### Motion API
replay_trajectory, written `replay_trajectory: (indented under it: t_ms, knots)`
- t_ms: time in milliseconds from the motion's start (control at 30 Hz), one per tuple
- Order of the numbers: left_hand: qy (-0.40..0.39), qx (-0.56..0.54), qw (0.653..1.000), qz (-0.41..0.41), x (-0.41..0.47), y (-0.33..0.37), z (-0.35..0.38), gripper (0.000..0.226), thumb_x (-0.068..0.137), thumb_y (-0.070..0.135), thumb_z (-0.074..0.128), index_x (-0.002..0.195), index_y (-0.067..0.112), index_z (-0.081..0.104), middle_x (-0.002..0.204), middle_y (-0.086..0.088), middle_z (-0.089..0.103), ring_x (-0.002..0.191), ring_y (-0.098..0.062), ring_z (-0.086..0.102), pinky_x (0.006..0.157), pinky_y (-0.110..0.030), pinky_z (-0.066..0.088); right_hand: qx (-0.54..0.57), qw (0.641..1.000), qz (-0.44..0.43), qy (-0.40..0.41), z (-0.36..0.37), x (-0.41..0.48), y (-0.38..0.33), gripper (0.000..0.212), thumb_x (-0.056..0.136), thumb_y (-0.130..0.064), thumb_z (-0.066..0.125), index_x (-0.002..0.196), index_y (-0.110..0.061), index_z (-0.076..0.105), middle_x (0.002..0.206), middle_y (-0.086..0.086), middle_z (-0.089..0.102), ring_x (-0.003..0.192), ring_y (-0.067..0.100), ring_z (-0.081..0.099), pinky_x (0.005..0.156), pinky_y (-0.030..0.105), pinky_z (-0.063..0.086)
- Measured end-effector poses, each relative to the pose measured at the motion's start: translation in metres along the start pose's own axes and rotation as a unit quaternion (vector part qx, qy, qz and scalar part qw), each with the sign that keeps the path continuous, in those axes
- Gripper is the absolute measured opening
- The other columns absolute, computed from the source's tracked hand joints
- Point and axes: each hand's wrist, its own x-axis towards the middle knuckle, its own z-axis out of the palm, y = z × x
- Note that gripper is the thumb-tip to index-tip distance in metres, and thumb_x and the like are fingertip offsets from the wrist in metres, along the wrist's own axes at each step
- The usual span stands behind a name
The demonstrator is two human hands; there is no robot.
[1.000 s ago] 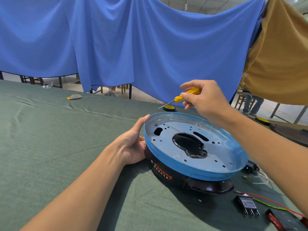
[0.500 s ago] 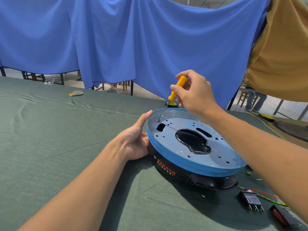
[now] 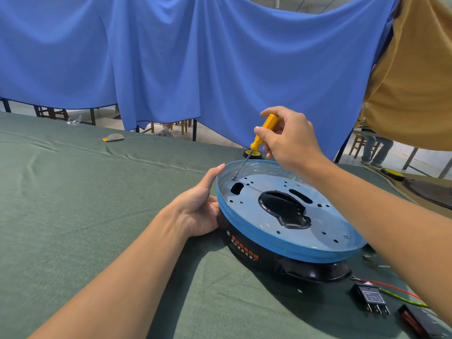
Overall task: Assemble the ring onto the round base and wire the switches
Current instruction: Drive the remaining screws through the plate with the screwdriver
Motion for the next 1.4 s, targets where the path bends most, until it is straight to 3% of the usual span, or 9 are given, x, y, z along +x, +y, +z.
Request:
replay_trajectory:
  t_ms: [133,267,367,467,533,667,900,1167,1400]
  knots:
    - [0.024,0.024,0.999,0.011,0.003,0.003,0.0,0.083,0.07,0.043,0.078,0.135,-0.001,0.051,0.137,-0.018,0.056,0.12,-0.03,0.058,0.112,-0.041,0.039,-0.007,1.0,-0.004,-0.025,-0.002,0.003,-0.005,0.027,0.091,-0.018,0.066,0.116,-0.014,0.061,0.089,0.018,0.065,0.075,0.027,0.064,0.055,0.031,0.059]
    - [0.068,0.157,0.985,0.02,-0.001,0.018,0.001,0.075,0.072,0.044,0.069,0.129,-0.003,0.054,0.117,-0.015,0.067,0.092,-0.027,0.059,0.097,-0.032,0.047,-0.034,0.997,-0.015,-0.063,-0.003,0.013,-0.017,0.031,0.09,-0.023,0.066,0.119,-0.015,0.06,0.092,0.013,0.066,0.098,0.032,0.06,0.081,0.047,0.054]
    - [0.138,0.323,0.935,0.056,-0.004,0.029,0.006,0.068,0.068,0.063,0.064,0.11,0.01,0.065,0.092,-0.01,0.065,0.078,-0.021,0.055,0.082,-0.032,0.043,-0.038,0.995,-0.034,-0.08,-0.004,0.018,-0.028,0.033,0.089,-0.024,0.066,0.121,-0.015,0.059,0.089,0.011,0.066,0.102,0.032,0.058,0.085,0.05,0.051]
    - [0.171,0.427,0.884,0.082,-0.003,0.029,0.009,0.07,0.08,0.073,0.048,0.11,0.014,0.069,0.112,-0.015,0.069,0.102,-0.025,0.057,0.103,-0.04,0.041,-0.063,0.99,-0.053,-0.116,-0.001,0.019,-0.035,0.03,0.089,-0.025,0.067,0.116,-0.016,0.06,0.088,0.01,0.066,0.098,0.032,0.059,0.084,0.047,0.053]
    - [0.17,0.449,0.874,0.072,-0.002,0.027,0.008,0.069,0.088,0.069,0.042,0.119,0.011,0.066,0.118,-0.015,0.068,0.106,-0.024,0.056,0.104,-0.043,0.039,-0.08,0.985,-0.061,-0.14,0.003,0.016,-0.036,0.028,0.089,-0.025,0.066,0.115,-0.015,0.061,0.084,0.005,0.063,0.099,0.031,0.059,0.085,0.047,0.052]
    - [0.158,0.473,0.866,0.043,-0.006,0.03,0.01,0.056,0.095,0.062,0.041,0.105,0.015,0.07,0.095,-0.006,0.071,0.089,-0.02,0.054,0.074,-0.032,0.039,-0.078,0.982,-0.069,-0.157,0.01,0.01,-0.037,0.03,0.091,-0.022,0.064,0.119,-0.013,0.059,0.086,0.001,0.056,0.098,0.028,0.056,0.087,0.047,0.05]
    - [0.177,0.545,0.817,0.066,-0.005,0.032,0.014,0.05,0.1,0.049,0.044,0.115,0.009,0.068,0.088,-0.002,0.066,0.075,-0.014,0.05,0.067,-0.025,0.038,-0.101,0.976,-0.082,-0.174,0.013,0.005,-0.039,0.024,0.091,-0.023,0.064,0.112,-0.013,0.06,0.087,0.003,0.056,0.095,0.029,0.057,0.085,0.045,0.05]
    - [0.163,0.535,0.772,0.302,-0.012,0.044,0.026,0.016,0.084,0.012,0.069,0.077,0.025,0.073,0.086,0.005,0.07,0.079,-0.01,0.057,0.064,-0.023,0.038,-0.221,0.969,-0.024,-0.103,0.022,0.009,-0.04,0.04,0.086,-0.038,0.062,0.067,-0.021,0.031,0.082,0.008,0.048,0.088,0.034,0.048,0.065,0.033,0.032]
    - [0.212,0.53,0.736,0.364,-0.006,0.023,0.024,0.01,0.071,0.025,0.086,0.069,0.029,0.077,0.068,0.009,0.073,0.075,-0.007,0.062,0.062,-0.018,0.045,-0.24,0.953,0.003,-0.187,0.016,0.009,-0.053,0.03,0.092,-0.045,0.053,0.082,-0.02,0.043,0.085,0.004,0.048,0.085,0.031,0.052,0.06,0.037,0.04]
